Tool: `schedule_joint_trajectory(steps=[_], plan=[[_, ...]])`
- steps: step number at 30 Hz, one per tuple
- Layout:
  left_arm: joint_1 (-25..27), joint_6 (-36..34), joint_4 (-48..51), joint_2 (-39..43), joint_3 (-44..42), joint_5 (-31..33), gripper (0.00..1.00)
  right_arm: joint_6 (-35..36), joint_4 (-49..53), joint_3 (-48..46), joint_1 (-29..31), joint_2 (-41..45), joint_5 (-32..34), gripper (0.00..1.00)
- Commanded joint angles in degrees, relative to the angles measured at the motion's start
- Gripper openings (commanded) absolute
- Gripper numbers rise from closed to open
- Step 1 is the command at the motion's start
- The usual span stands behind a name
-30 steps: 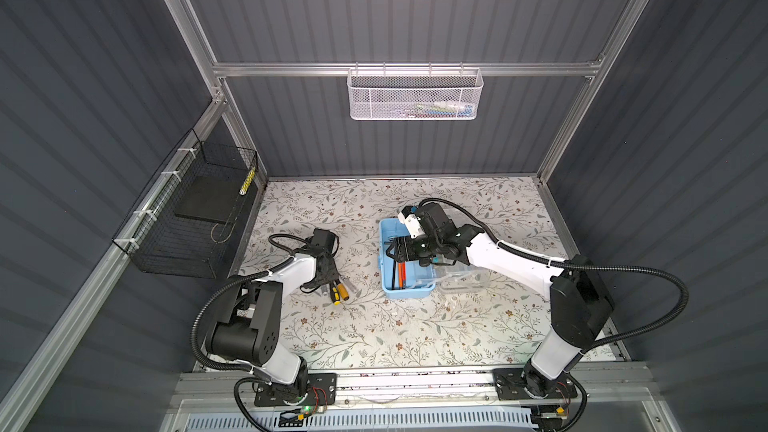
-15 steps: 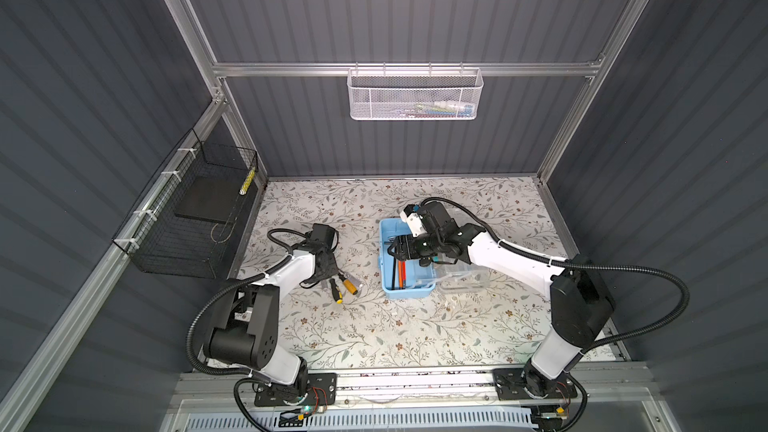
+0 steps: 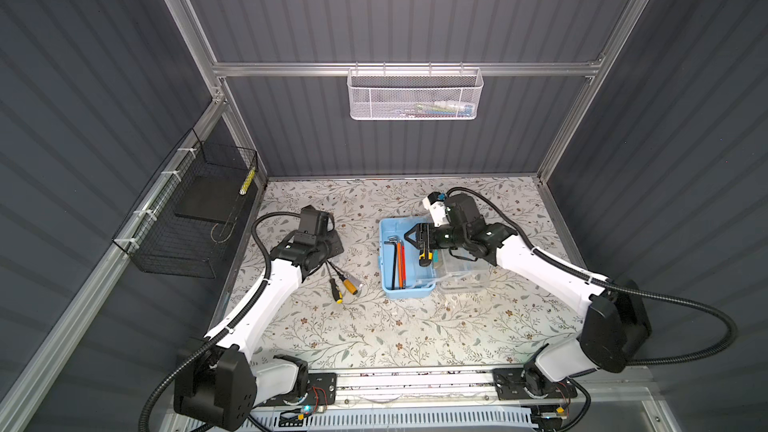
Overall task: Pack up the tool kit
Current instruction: 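Lift the clear-handled screwdriver with the left gripper and carry it into the box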
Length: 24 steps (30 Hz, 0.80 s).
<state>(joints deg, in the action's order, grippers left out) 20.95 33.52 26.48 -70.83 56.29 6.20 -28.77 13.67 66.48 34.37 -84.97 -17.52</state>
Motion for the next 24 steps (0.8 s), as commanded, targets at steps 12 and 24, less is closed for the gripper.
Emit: schedule_joint_trajectory(steps=[12, 24], plan=[[22.8, 14.5, -29.8, -15.9, 13.1, -7.8, 0.0, 0.6, 3.1, -5.5, -8.6, 17.5, 7.3, 0.71], [27.7, 18.7, -35.4, -30.4, 19.3, -11.2, 0.0, 0.7, 3.9, -9.2, -11.6, 22.7, 6.8, 0.71]])
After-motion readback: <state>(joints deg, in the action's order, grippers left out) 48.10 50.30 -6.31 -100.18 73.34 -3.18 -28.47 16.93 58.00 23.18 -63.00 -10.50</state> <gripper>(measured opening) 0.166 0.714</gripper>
